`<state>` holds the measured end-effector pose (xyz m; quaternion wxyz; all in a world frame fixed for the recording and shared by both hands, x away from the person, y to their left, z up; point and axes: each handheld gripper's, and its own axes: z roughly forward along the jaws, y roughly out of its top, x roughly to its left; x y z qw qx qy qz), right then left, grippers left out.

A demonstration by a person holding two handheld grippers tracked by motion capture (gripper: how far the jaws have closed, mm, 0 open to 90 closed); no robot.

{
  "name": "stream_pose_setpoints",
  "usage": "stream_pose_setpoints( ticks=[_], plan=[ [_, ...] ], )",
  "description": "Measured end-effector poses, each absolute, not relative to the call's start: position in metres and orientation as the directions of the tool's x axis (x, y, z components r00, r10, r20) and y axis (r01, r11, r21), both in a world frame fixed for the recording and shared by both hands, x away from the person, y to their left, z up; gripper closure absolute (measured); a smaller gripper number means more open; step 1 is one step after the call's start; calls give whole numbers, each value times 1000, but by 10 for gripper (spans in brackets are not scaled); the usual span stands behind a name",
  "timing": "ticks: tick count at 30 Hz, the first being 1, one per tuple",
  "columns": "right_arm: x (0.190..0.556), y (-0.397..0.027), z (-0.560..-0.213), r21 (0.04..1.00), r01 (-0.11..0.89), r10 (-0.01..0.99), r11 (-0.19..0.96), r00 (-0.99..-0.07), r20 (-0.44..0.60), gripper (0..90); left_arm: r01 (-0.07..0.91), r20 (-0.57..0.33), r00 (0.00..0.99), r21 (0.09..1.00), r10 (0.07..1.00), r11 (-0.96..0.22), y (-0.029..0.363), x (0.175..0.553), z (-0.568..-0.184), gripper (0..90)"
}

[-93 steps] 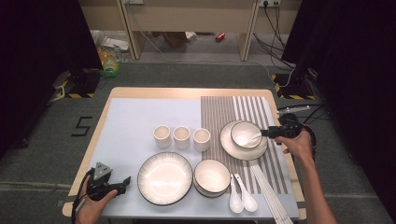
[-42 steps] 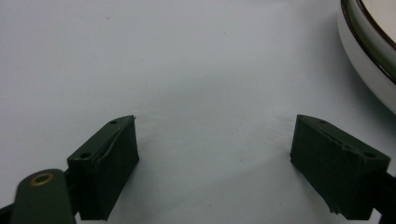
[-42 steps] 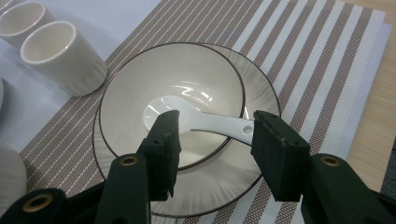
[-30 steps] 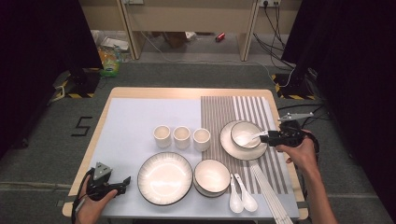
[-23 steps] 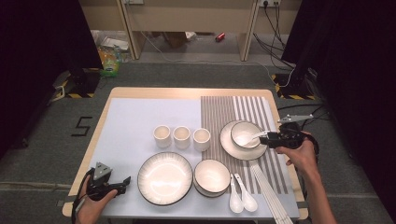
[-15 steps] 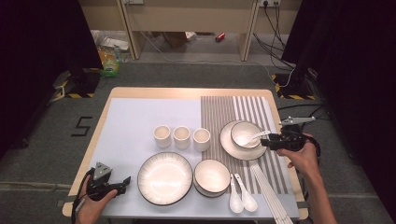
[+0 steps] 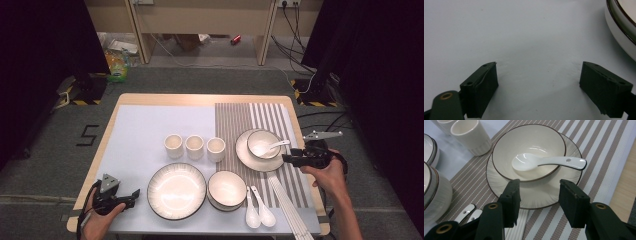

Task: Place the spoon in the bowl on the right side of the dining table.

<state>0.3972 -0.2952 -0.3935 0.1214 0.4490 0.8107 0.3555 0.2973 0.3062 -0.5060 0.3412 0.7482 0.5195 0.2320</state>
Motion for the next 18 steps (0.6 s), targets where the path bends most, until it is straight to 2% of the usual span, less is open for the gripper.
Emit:
stream_pose_setpoints(
  ticks=[18],
  plan=[
    [383,-293,-396,688,631,796,358,-591,129,518,619,-8,352,752,936,-227,306,297,-506,140]
  ],
)
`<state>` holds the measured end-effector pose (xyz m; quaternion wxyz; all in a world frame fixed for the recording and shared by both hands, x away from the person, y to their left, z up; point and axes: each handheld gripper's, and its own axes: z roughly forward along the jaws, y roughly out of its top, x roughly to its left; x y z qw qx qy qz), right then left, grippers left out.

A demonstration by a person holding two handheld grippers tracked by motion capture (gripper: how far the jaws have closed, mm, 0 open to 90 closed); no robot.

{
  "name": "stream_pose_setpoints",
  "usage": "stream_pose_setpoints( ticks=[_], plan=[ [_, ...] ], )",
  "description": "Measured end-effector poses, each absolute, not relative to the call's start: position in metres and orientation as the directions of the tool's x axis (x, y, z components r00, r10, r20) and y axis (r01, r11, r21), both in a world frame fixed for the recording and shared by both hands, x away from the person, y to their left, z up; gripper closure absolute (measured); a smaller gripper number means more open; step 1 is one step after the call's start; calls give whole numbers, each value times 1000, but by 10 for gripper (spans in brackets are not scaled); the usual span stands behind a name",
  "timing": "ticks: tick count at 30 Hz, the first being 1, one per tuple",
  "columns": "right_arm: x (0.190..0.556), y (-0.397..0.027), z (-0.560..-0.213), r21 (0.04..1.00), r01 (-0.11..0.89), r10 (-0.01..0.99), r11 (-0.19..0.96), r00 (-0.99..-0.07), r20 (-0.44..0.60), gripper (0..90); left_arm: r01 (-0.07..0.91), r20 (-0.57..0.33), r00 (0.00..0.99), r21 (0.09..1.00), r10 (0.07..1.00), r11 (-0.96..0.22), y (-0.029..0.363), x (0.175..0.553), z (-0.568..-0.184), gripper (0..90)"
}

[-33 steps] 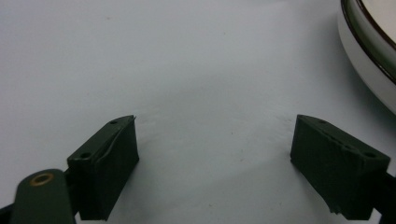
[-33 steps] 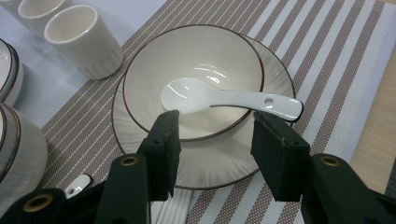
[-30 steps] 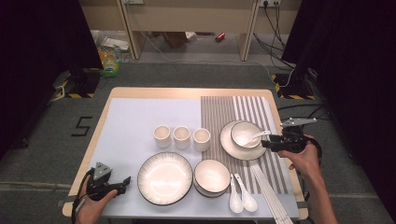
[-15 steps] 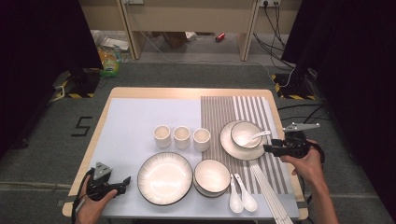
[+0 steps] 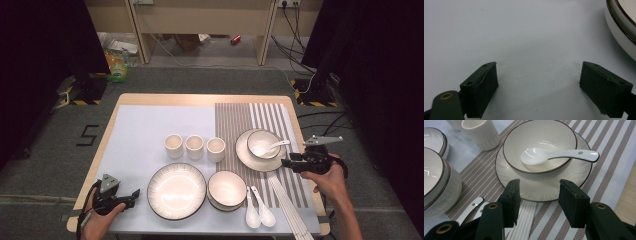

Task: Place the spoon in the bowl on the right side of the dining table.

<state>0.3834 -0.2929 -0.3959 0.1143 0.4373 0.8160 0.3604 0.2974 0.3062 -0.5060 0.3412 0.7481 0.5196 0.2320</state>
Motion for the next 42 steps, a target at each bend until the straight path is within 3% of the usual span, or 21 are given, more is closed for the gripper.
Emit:
stream_pose_setpoints(
  ticks=[42],
  plan=[
    [358,-299,-406,681,629,781,374,-610,135,518,619,-6,353,751,936,-229,306,297,-506,140]
  ],
)
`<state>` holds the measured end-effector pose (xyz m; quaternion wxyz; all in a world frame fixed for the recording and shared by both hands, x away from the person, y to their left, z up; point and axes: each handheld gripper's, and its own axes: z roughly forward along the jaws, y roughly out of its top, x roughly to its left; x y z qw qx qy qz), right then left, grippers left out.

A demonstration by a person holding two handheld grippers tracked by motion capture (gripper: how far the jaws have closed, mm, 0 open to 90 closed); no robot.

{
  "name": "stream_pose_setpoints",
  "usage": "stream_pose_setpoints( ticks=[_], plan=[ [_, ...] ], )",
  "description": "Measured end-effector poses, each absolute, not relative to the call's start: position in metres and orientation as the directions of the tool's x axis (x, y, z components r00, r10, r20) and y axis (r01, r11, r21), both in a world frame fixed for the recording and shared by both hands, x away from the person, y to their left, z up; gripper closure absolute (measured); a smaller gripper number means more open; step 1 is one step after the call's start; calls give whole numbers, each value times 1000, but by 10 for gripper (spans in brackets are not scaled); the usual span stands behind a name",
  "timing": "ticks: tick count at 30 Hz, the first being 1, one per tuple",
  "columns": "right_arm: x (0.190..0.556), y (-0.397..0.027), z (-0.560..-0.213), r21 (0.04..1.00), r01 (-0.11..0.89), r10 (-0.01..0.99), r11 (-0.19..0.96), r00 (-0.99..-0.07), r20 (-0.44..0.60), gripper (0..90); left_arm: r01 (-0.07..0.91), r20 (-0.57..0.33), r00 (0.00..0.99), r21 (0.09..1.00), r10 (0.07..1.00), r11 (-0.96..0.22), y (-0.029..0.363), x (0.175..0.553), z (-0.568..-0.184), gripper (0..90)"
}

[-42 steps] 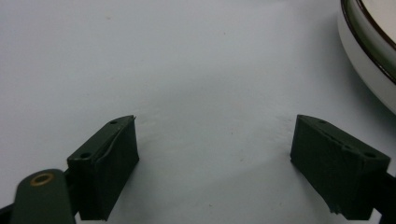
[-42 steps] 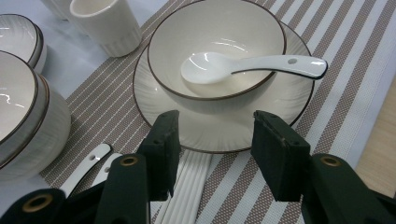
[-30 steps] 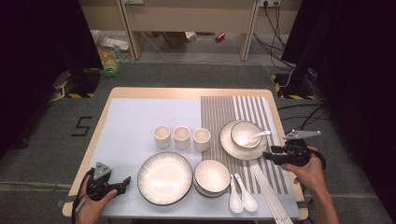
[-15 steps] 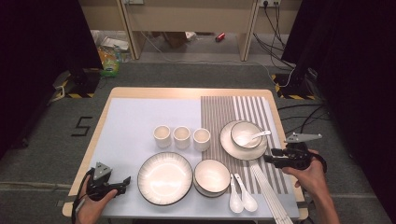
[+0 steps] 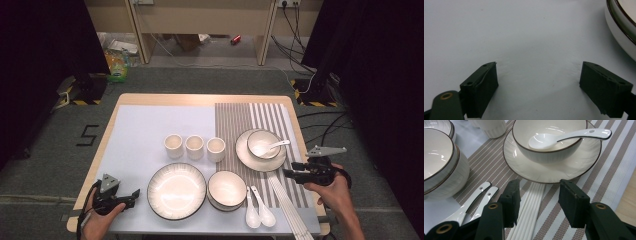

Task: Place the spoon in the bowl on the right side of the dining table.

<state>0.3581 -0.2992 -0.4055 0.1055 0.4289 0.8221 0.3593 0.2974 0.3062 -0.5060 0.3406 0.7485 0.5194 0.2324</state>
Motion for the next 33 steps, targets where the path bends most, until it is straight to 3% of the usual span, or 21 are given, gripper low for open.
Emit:
stream_pose_setpoints(
  ticks=[33],
  plan=[
    [332,-307,-417,643,656,784,395,-605,136,522,623,-8,355,747,935,-230,307,297,-506,140]
  ],
)
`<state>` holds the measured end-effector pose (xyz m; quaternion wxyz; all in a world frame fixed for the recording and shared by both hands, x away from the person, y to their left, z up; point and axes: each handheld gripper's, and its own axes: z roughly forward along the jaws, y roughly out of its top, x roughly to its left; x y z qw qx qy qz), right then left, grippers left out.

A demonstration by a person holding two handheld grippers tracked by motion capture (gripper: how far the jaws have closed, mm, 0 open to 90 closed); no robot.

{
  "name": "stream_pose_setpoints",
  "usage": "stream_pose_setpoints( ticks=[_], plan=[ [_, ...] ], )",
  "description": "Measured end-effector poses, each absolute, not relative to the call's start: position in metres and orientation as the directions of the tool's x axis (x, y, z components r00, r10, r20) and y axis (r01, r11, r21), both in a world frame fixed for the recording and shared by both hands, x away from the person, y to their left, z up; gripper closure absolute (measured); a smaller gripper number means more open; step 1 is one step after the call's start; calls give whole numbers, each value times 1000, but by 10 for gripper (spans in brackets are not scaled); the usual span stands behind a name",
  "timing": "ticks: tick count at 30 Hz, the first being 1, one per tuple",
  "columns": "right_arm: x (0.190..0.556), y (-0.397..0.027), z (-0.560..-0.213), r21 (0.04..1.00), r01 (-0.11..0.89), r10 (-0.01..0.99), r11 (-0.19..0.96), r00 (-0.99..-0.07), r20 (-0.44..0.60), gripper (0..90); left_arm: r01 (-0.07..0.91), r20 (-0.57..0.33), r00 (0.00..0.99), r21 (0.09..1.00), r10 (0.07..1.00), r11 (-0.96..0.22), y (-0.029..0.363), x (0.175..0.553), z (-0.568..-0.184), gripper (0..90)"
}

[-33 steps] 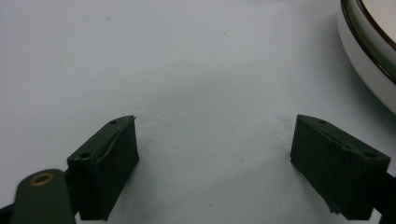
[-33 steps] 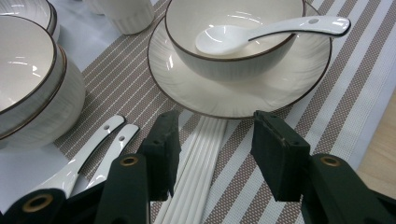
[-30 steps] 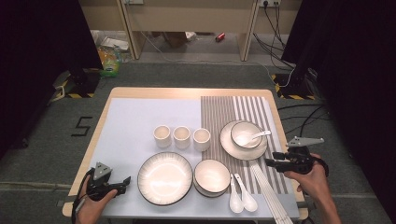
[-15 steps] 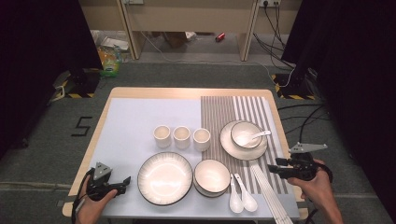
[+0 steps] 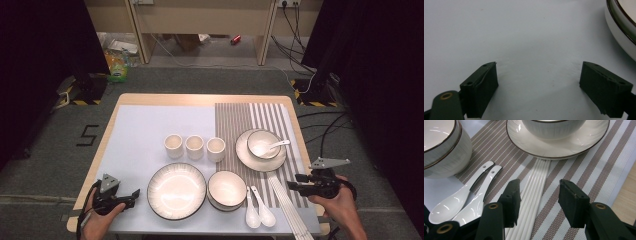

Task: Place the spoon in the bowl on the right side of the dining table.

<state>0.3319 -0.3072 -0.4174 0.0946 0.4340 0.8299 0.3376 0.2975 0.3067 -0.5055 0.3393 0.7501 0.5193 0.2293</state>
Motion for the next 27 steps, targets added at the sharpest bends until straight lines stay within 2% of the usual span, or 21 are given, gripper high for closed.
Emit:
stream_pose_setpoints(
  ticks=[27],
  plan=[
    [318,-312,-426,631,667,786,397,-602,141,529,624,-17,358,748,933,-226,307,298,-506,140]
  ],
)
